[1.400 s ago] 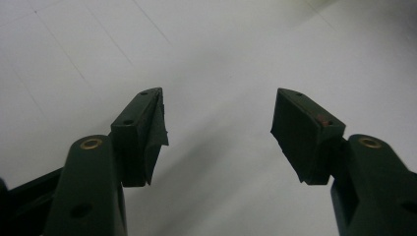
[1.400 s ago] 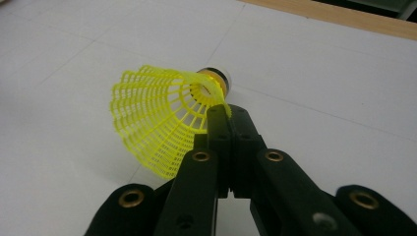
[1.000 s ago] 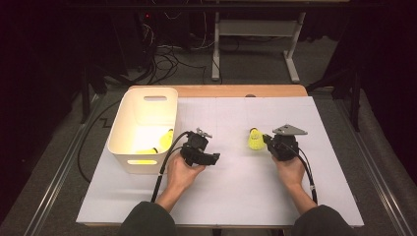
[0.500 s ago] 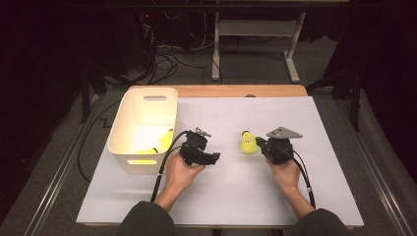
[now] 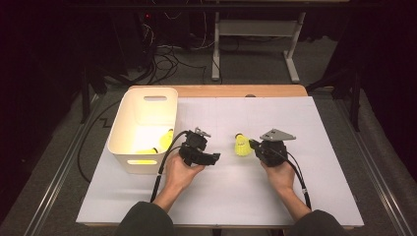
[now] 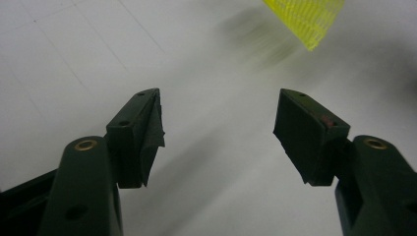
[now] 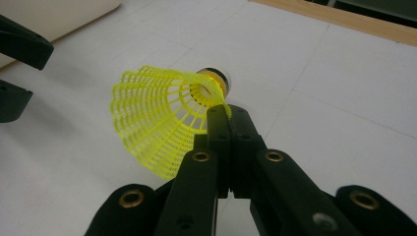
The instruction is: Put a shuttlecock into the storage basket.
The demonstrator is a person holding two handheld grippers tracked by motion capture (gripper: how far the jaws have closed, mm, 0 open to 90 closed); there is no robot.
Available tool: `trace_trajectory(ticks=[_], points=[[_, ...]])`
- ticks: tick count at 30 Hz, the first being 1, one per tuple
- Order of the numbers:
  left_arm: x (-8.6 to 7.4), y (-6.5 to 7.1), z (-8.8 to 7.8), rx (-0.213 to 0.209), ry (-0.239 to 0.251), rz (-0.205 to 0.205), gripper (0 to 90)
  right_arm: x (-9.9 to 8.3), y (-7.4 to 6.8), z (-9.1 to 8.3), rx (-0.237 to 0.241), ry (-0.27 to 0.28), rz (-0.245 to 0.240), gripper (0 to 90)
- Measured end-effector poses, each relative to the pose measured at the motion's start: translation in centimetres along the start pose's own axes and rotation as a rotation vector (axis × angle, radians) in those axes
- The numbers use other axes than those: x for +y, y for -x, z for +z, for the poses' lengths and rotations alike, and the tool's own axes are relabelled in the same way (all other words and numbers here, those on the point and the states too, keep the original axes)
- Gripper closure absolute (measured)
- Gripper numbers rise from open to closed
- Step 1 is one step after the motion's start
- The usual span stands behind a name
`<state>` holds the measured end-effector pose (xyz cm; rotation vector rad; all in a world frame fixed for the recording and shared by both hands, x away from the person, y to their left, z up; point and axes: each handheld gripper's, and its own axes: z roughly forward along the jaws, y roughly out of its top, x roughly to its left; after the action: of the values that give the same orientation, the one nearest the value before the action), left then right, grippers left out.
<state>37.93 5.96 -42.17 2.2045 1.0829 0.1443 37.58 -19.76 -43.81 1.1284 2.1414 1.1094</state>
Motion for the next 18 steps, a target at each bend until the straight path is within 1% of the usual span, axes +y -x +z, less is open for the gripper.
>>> trace_trajectory(ticks=[3, 12, 18], points=[[0.0, 0.3, -0.1, -0.006, -0.003, 0.013, 35.7, 0.0, -0.4, 0.2, 0.012, -0.006, -0.012, 90.0], [0.0, 0.6, -0.2, -0.024, 0.005, 0.019, 35.7, 0.1, -1.8, 0.8, 0.050, -0.021, -0.037, 90.0], [0.2, 1.0, 0.0, -0.025, -0.008, 0.035, 36.0, 0.3, -2.9, 1.3, 0.074, -0.025, -0.049, 90.0]])
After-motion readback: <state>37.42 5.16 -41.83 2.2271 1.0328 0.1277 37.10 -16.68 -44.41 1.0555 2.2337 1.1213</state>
